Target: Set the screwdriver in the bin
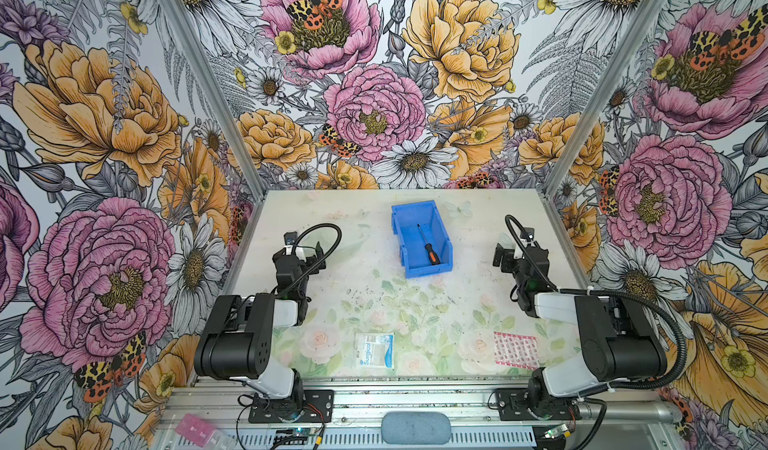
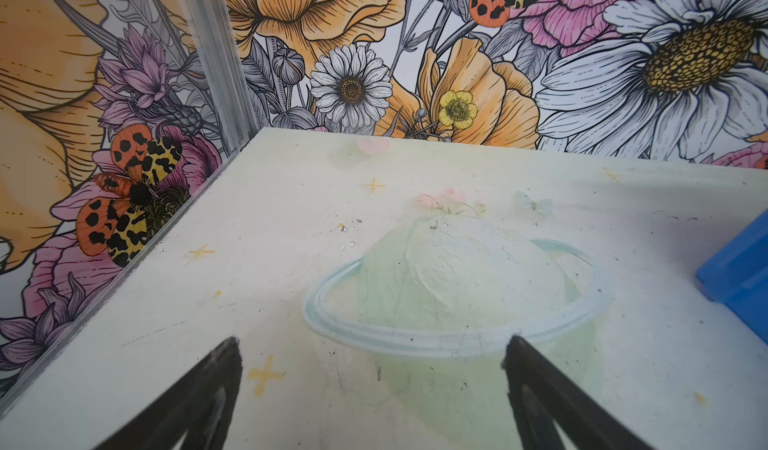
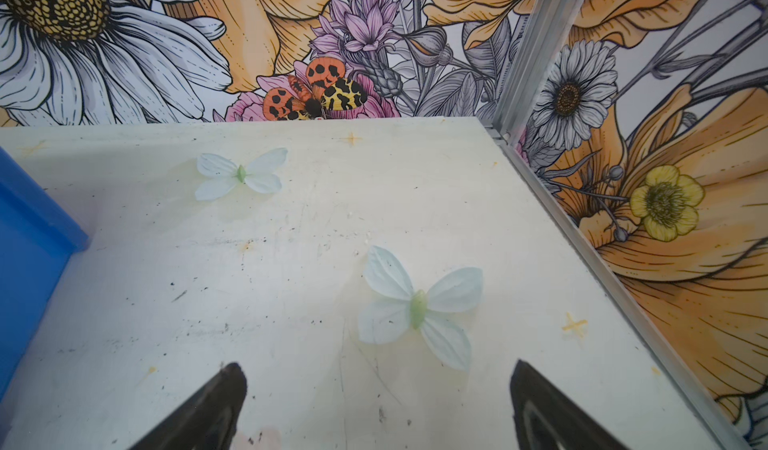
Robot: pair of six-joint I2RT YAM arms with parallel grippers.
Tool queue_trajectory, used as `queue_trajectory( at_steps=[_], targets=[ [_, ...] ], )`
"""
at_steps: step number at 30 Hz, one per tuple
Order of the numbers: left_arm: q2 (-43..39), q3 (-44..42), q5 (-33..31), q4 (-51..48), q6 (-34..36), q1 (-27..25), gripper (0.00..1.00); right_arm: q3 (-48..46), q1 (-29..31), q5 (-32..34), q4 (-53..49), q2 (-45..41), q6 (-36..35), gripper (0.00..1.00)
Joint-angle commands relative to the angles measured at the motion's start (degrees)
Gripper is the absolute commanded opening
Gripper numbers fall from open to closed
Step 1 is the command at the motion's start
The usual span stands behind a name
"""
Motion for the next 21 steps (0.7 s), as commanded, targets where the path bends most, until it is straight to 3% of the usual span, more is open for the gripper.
queue_trajectory(
  at_steps=[1,21],
  targets=[
    [0.0,-0.7,1.4,2.1,-0.2,0.4,0.99,-1.5,-0.6,-2.8,6.3,0.9,-0.8,1.00],
    [0.2,-0.6,0.1,2.3,0.4,-0.4,0.99,-2.1,-0.6,-2.7,7.4,0.7,-0.8,0.99]
  ],
)
